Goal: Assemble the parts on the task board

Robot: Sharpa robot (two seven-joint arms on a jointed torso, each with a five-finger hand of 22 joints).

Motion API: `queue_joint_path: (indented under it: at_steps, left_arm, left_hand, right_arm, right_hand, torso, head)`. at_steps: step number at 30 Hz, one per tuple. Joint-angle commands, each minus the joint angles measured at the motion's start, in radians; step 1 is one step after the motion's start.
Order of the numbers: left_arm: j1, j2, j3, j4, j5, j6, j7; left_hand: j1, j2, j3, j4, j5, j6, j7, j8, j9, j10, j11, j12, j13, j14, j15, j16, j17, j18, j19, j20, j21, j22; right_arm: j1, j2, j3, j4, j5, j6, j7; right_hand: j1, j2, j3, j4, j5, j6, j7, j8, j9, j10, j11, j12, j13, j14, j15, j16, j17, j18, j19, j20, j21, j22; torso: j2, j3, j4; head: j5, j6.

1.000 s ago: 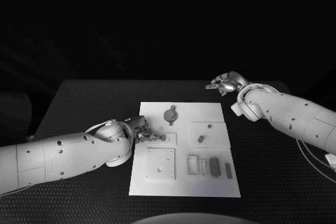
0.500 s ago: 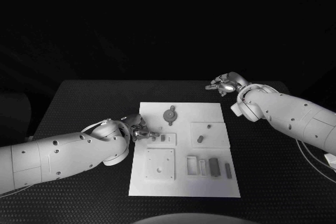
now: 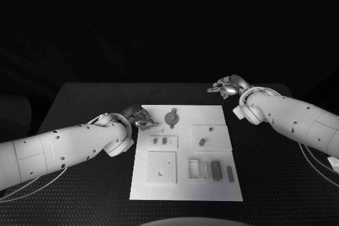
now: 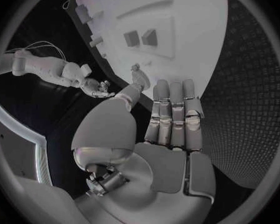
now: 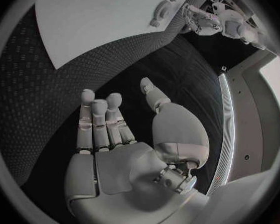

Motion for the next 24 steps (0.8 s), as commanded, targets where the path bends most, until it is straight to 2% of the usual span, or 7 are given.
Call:
queue_joint_path:
  at_steps: [1,3,6,8,11,16,24]
  left_arm:
    - [0.004,0.017,0.001,-0.023,0.040,-0.048,0.178]
    - [0.004,0.034,0.001,-0.038,0.001,-0.035,0.227]
    - [0.004,0.062,0.001,-0.061,-0.081,0.017,0.299]
    - [0.004,0.085,0.001,-0.080,-0.142,0.008,0.317]
    - [0.003,0.107,0.001,-0.097,-0.208,0.006,0.330]
    - [0.002,0.135,0.000,-0.111,-0.340,0.016,0.336]
    - [-0.004,0.167,-0.002,-0.121,-0.515,0.045,0.286]
  left_hand:
    - [0.061,-0.021,0.115,-0.048,-0.019,0.000,0.014,-0.025,-0.018,-0.013,0.031,-0.106,-0.059,-0.020,0.043,-0.082,-0.032,-0.007,-0.032,0.039,-0.044,-0.038]
    - [0.060,-0.027,0.185,-0.129,-0.018,0.024,0.013,-0.049,-0.032,0.034,0.038,-0.205,-0.109,0.008,0.052,-0.123,-0.036,0.001,-0.017,0.044,-0.056,-0.053]
    - [0.067,-0.020,0.212,-0.178,-0.022,0.031,0.015,-0.064,-0.037,0.024,0.054,-0.276,-0.136,0.012,0.051,-0.133,-0.028,0.003,-0.011,0.049,-0.059,-0.054]
    - [0.082,-0.023,0.225,-0.182,-0.024,0.007,0.019,-0.088,-0.045,-0.011,0.081,-0.334,-0.161,0.007,0.052,-0.143,-0.025,0.005,-0.007,0.049,-0.061,-0.054]
    - [0.083,-0.035,0.223,-0.182,-0.024,-0.008,0.024,-0.105,-0.054,-0.023,0.097,-0.383,-0.184,0.021,0.052,-0.154,-0.019,0.011,0.006,0.050,-0.061,-0.055]
    - [0.074,-0.052,0.209,-0.180,-0.025,-0.003,0.027,-0.116,-0.062,0.002,0.097,-0.426,-0.203,0.062,0.036,-0.152,0.002,0.018,0.042,0.038,-0.051,-0.051]
    - [0.073,-0.073,0.200,-0.178,-0.025,-0.010,0.025,-0.131,-0.072,0.010,0.101,-0.461,-0.216,0.071,0.032,-0.157,0.019,0.016,0.052,0.033,-0.052,-0.049]
  right_arm:
    - [-0.001,-0.001,0.000,0.000,0.001,0.014,0.010]
    - [-0.001,-0.002,0.000,-0.001,0.003,0.014,0.010]
    - [-0.002,-0.002,0.000,-0.001,0.003,0.015,0.011]
    - [-0.003,-0.002,0.000,-0.001,0.003,0.015,0.011]
    - [-0.003,0.000,0.000,-0.004,0.003,0.015,0.012]
    - [-0.003,0.002,0.000,-0.005,0.003,0.016,0.012]
    - [-0.004,0.002,0.000,-0.004,0.003,0.016,0.012]
  right_hand:
    - [-0.006,0.004,0.007,-0.001,0.000,0.008,0.005,0.002,-0.001,-0.151,-0.006,0.006,-0.001,0.000,-0.005,0.005,-0.001,0.015,-0.004,0.002,-0.004,0.002]
    - [-0.006,0.005,0.008,-0.001,0.000,0.008,0.005,0.002,-0.001,-0.151,-0.006,0.007,-0.002,0.000,-0.005,0.005,-0.001,0.015,-0.005,0.002,-0.004,0.002]
    - [-0.006,0.005,0.008,-0.001,0.000,0.008,0.005,0.002,-0.001,-0.151,-0.006,0.007,-0.002,0.000,-0.005,0.005,-0.002,0.015,-0.005,0.002,-0.004,0.002]
    - [-0.005,0.005,0.008,-0.001,0.000,0.008,0.005,0.002,-0.001,-0.151,-0.006,0.007,-0.002,0.000,-0.005,0.005,-0.002,0.015,-0.005,0.002,-0.004,0.002]
    - [-0.005,0.006,0.009,-0.001,0.000,0.008,0.005,0.003,-0.001,-0.151,-0.006,0.007,-0.002,0.000,-0.005,0.005,-0.002,0.015,-0.005,0.002,-0.004,0.002]
    - [-0.005,0.007,0.009,-0.002,0.000,0.008,0.005,0.003,-0.001,-0.151,-0.006,0.007,-0.002,0.000,-0.005,0.005,-0.002,0.015,-0.005,0.002,-0.004,0.002]
    - [-0.005,0.007,0.009,-0.002,0.000,0.008,0.005,0.003,-0.001,-0.151,-0.006,0.007,-0.003,0.000,-0.005,0.005,-0.002,0.015,-0.005,0.002,-0.004,0.002]
  torso:
    - [0.000,0.0005,-0.0004]
    - [0.000,0.0008,0.0002]
    - [0.001,0.0007,-0.0004]
    - [0.001,0.0005,-0.0010]
    - [0.001,0.0004,-0.0001]
    - [0.001,-0.0004,-0.0003]
    - [0.001,-0.0012,-0.0004]
  head:
    - [-0.003,0.006]
    - [-0.007,0.012]
    - [-0.010,0.021]
    - [-0.011,0.027]
    - [-0.011,0.034]
    - [-0.010,0.042]
    - [-0.012,0.045]
